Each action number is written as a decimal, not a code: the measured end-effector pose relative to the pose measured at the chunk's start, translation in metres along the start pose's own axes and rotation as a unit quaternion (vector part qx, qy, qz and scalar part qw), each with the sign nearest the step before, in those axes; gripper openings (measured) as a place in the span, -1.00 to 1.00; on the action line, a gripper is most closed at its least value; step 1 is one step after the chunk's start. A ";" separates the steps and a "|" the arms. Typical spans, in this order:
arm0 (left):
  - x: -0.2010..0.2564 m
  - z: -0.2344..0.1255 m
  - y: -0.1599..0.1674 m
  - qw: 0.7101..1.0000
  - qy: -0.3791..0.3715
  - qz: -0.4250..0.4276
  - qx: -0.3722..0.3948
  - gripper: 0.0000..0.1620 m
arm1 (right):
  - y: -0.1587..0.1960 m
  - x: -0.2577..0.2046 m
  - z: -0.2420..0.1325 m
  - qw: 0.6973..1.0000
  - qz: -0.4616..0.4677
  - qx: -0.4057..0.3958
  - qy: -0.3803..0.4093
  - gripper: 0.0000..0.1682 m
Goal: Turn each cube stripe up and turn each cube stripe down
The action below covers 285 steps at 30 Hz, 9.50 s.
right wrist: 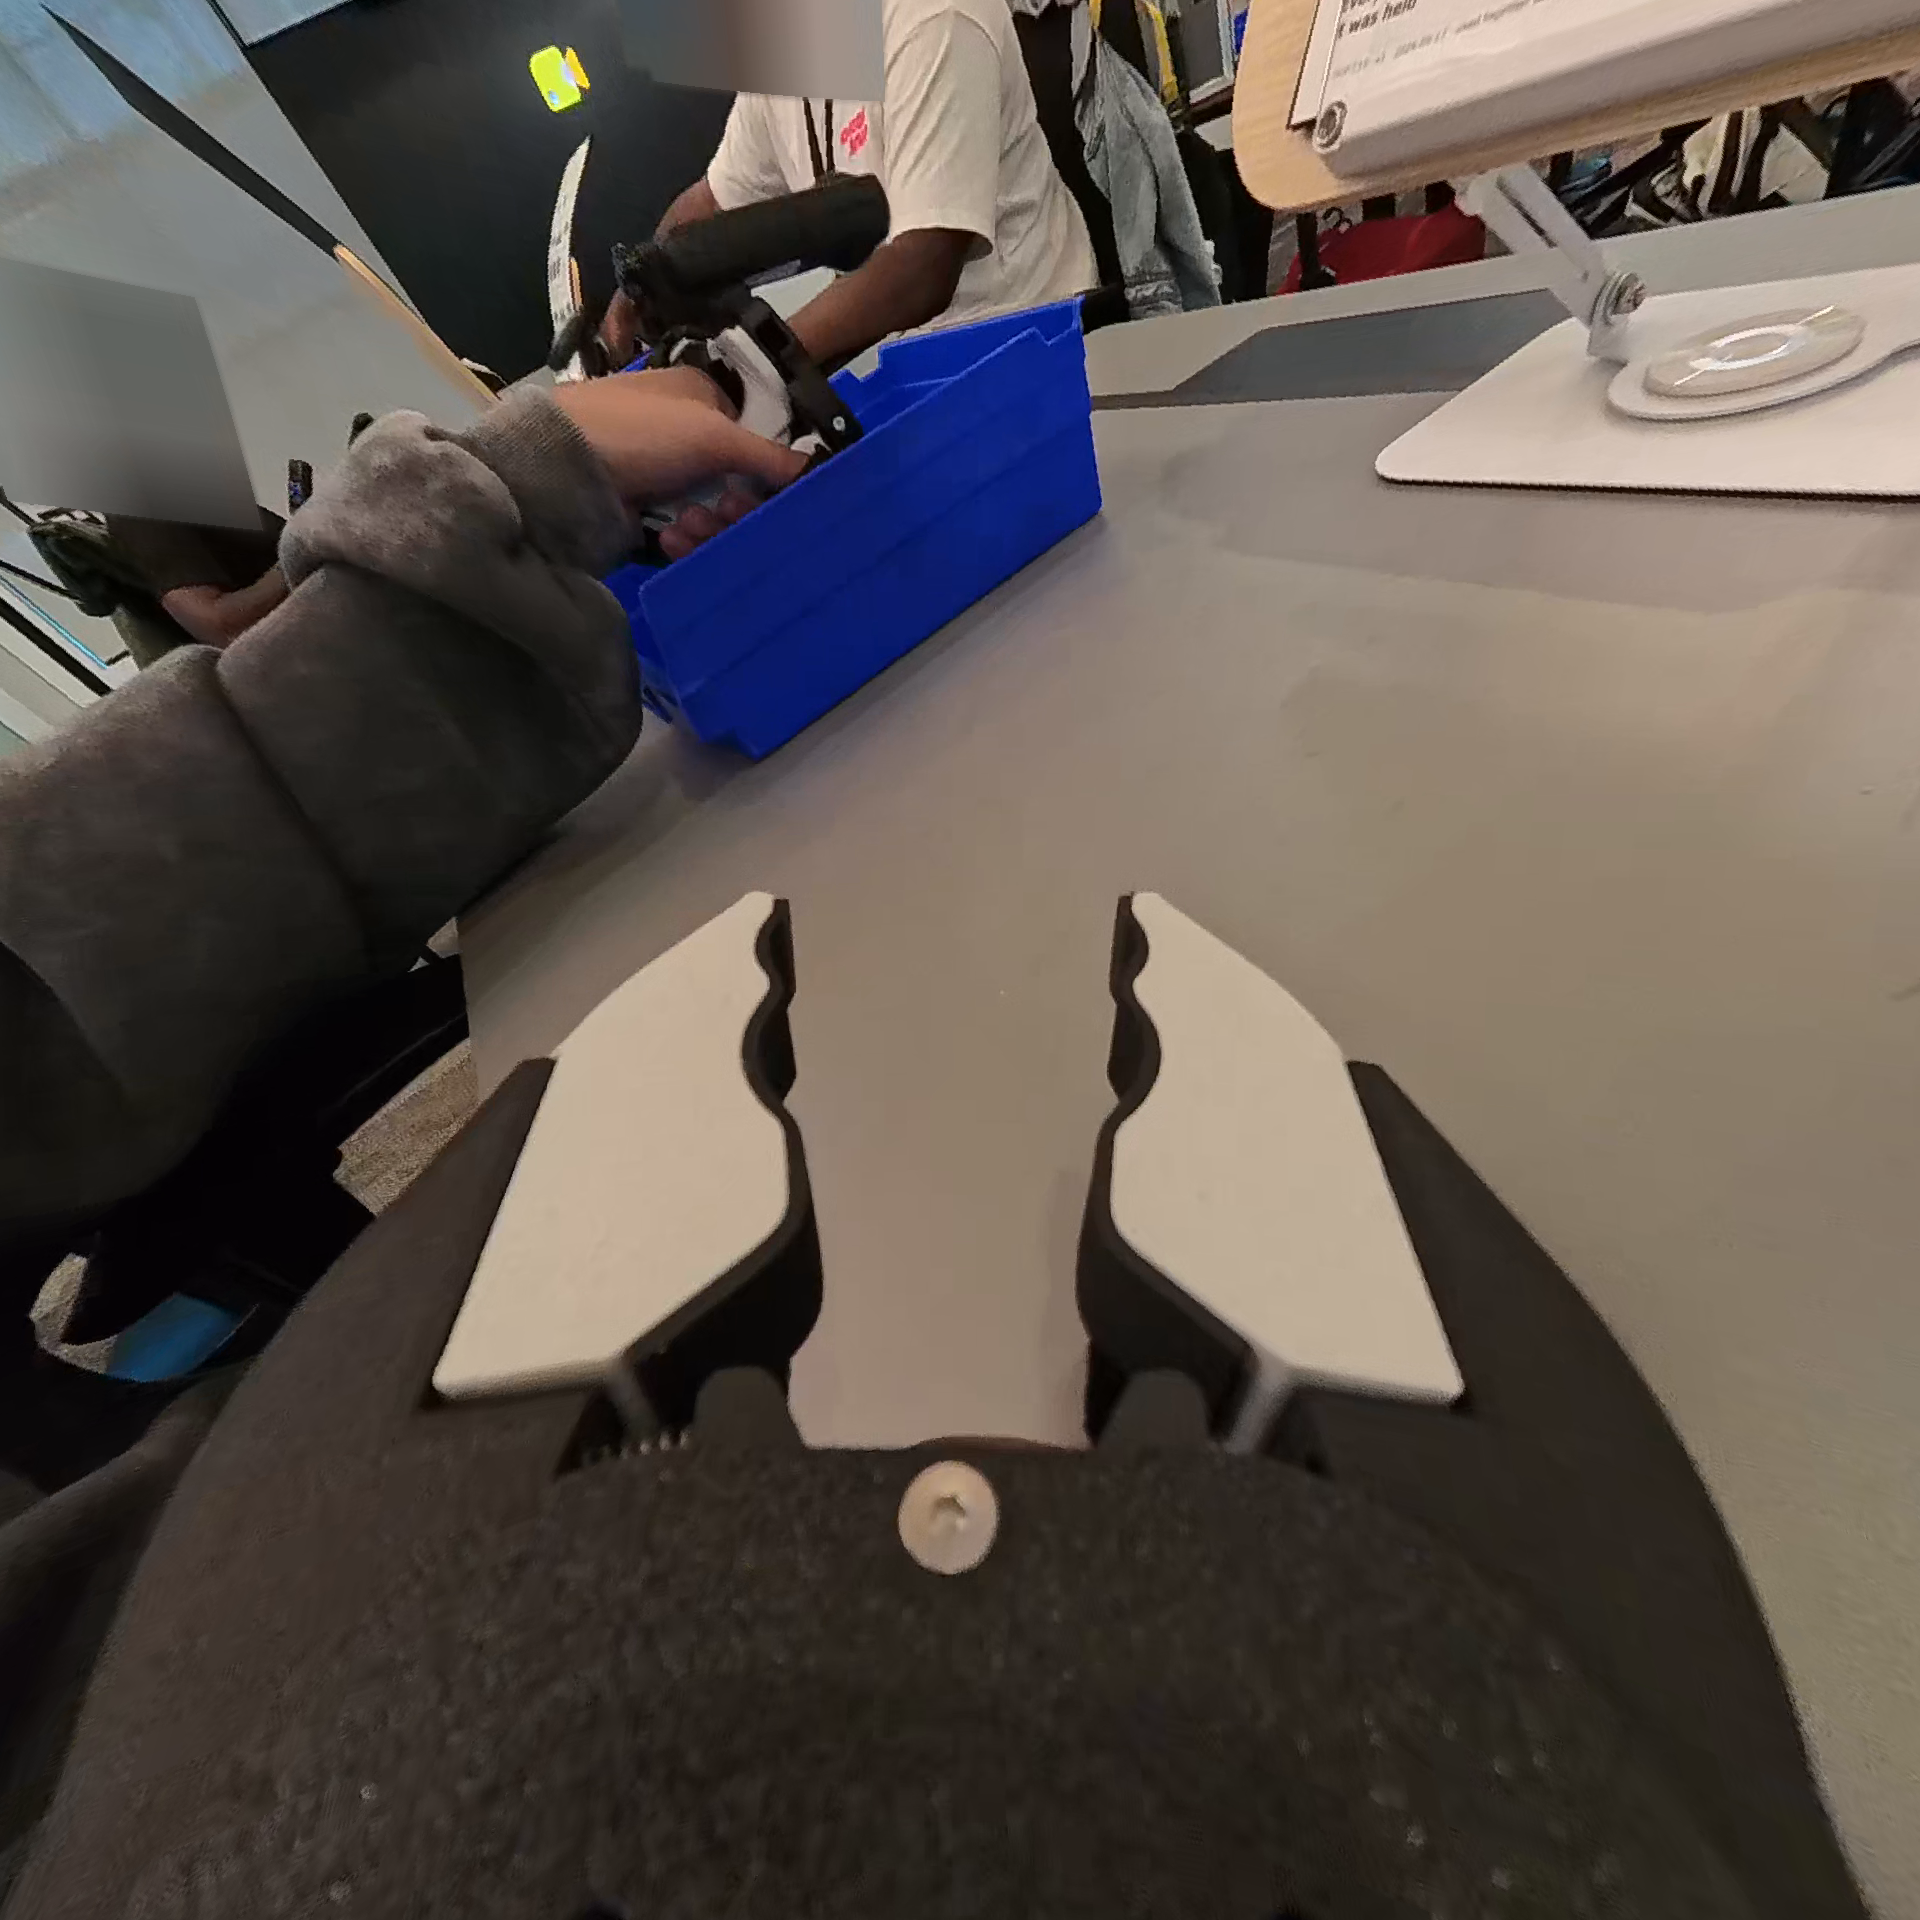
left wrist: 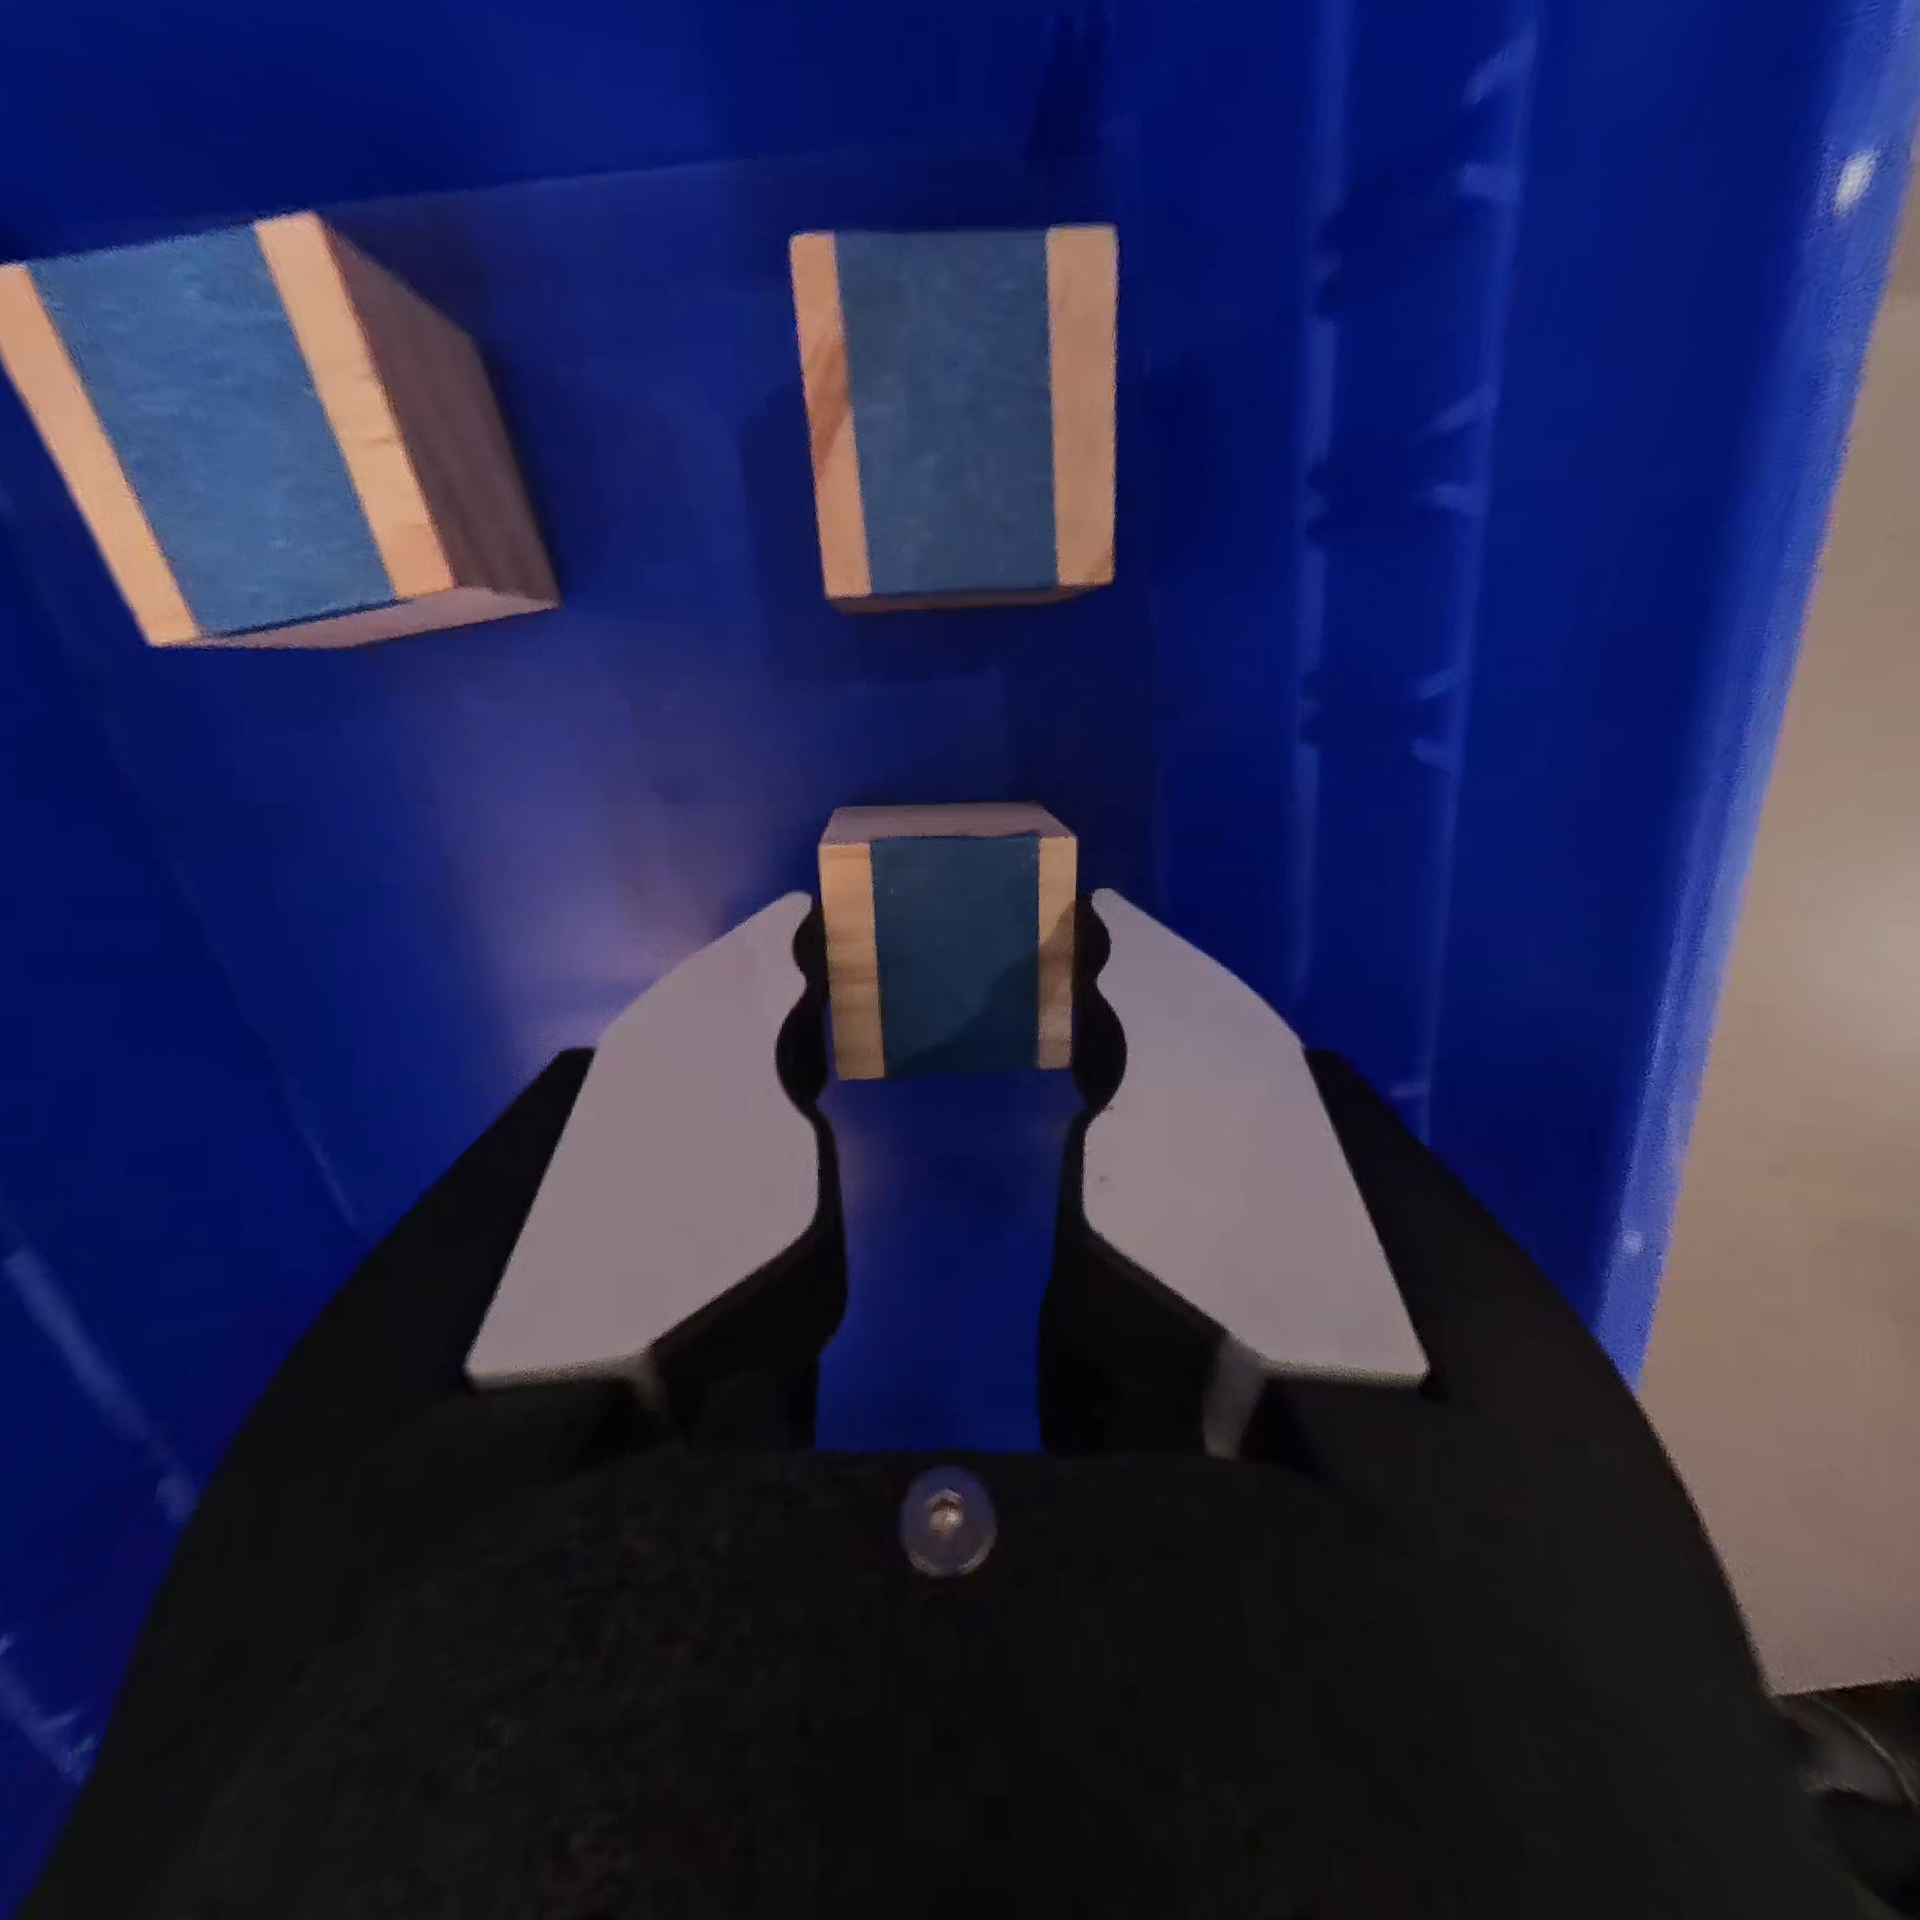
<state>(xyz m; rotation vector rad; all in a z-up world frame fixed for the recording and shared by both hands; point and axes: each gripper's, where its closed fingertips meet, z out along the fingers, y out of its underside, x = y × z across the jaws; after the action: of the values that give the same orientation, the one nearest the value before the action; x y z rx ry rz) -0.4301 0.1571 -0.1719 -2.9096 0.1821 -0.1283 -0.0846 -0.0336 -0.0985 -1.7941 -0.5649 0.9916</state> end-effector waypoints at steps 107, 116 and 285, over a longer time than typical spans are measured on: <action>0.288 -0.056 0.167 0.870 0.352 0.264 0.223 -0.16 | -0.045 0.230 -0.251 0.801 0.125 -0.246 0.530 -0.36; 0.279 -0.051 0.159 0.878 0.325 0.260 0.237 -0.17 | -0.121 0.024 -0.054 0.990 -0.078 0.112 0.021 -0.33; 0.247 -0.117 0.141 0.871 0.279 0.273 0.299 -0.24 | -0.005 0.004 0.006 0.999 -0.010 0.004 0.046 -0.38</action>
<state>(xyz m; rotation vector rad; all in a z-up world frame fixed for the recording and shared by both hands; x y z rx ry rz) -0.2136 -0.0372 -0.0718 -2.0359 0.8716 -0.7703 -0.0870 -0.0248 -0.0967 -1.8142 -0.5207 0.8922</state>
